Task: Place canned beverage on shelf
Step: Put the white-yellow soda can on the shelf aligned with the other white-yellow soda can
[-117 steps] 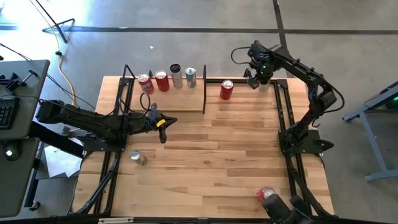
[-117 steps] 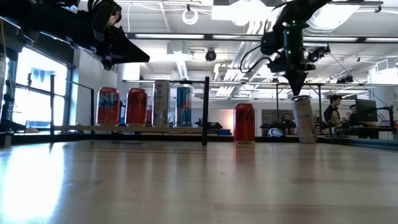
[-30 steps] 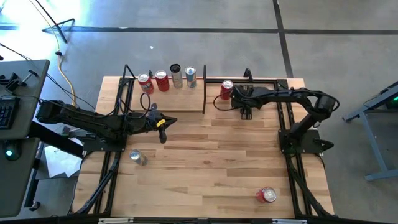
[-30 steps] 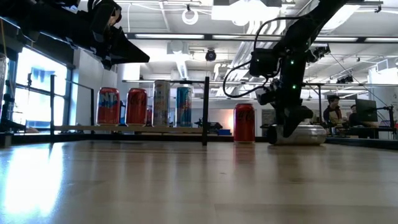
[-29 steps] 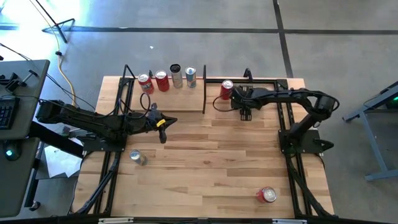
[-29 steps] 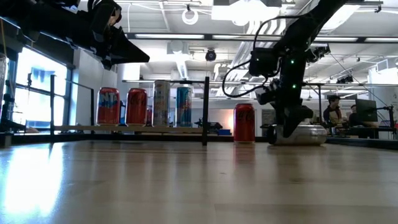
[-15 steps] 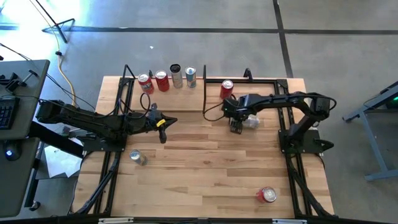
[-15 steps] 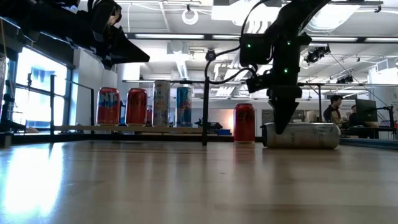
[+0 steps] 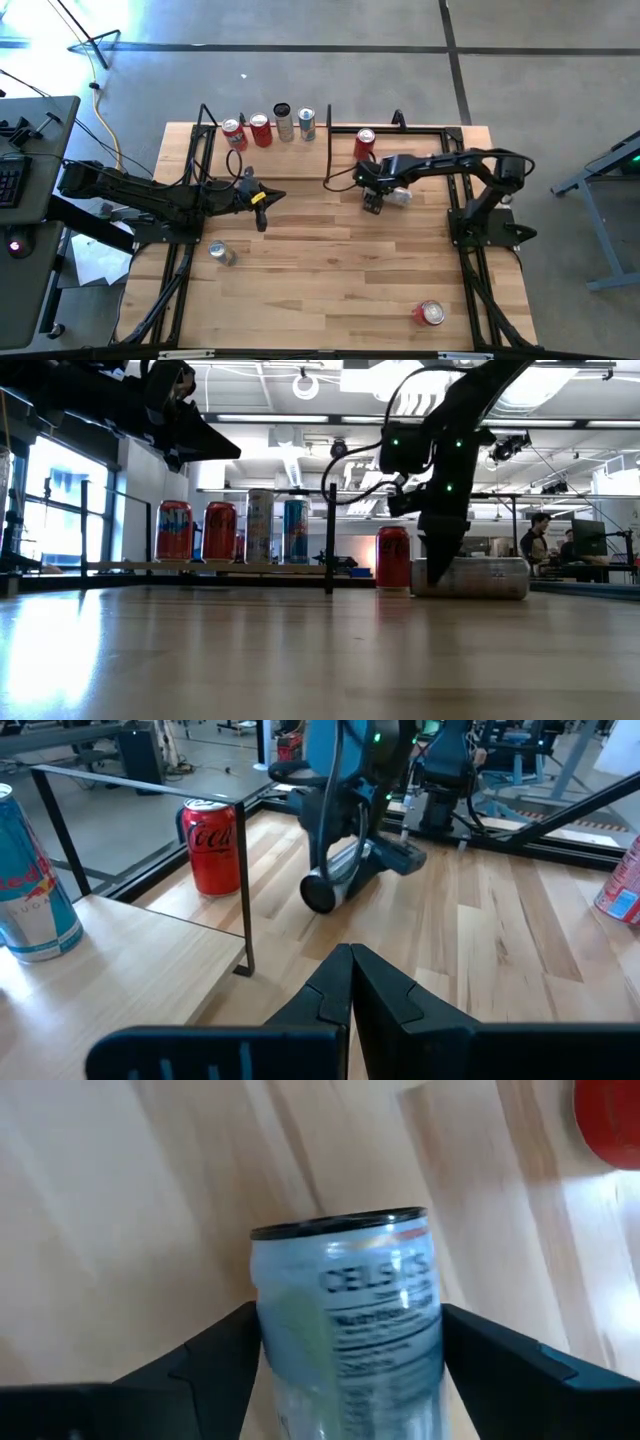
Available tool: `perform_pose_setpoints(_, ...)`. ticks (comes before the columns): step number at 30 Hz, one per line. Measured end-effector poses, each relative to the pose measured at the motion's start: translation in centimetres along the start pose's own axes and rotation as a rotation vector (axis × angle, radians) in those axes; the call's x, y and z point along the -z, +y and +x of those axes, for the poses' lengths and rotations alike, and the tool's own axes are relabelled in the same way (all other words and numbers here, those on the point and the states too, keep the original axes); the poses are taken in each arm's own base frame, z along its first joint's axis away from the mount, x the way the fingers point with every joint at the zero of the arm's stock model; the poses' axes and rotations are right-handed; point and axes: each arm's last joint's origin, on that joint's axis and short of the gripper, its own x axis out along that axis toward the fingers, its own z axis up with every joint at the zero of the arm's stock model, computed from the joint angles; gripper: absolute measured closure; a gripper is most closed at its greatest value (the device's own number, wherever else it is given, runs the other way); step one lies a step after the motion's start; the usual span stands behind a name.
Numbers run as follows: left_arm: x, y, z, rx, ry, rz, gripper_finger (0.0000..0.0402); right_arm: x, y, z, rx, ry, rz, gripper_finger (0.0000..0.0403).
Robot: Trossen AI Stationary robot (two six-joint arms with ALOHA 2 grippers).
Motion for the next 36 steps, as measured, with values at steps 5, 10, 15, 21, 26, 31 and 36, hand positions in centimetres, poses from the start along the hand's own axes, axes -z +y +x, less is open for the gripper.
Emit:
perform_pose_setpoints(5, 0.0, 0.0, 0.0, 0.0, 0.0, 0.0, 0.0401, -0.3, 0.4, 0.6, 0.006, -0.009, -0.01, 0.0147)
perform_pose_setpoints(10, 0.0, 0.0, 0.0, 0.0, 0.0, 0.0, 0.0401, -1.0, 1.8, -1.1, -0.025, -0.101, -0.053, 0.017)
perform_pose_setpoints(15, -0.3, 0.1, -0.3, 0.0, -0.017, -0.008, 0.0402, -1.9, 3.9, -4.7, -0.066, -0.33, -0.082, 0.017)
perform_pose_setpoints(21, -1.6, 0.4, -1.9, 0.011, -0.099, -0.036, 0.0402, -2.0, 7.7, -9.0, -0.151, -0.64, -0.093, 0.017)
perform_pose_setpoints(26, -2.7, 0.5, -3.6, 0.021, -0.183, -0.023, 0.0402, -2.6, 11.7, -10.4, -0.226, -0.993, -0.063, 0.017)
perform_pose_setpoints(31, -3.3, 0.5, -4.6, -0.009, -0.239, -0.001, 0.0402, -5.0, 13.0, -10.6, -0.157, -1.346, -0.001, 0.017)
perform_pose_setpoints(36, -3.6, 0.6, -5.3, -0.044, -0.267, 0.011, 0.0402, -9.3, 11.1, -8.5, -0.049, -1.476, 0.031, 0.017)
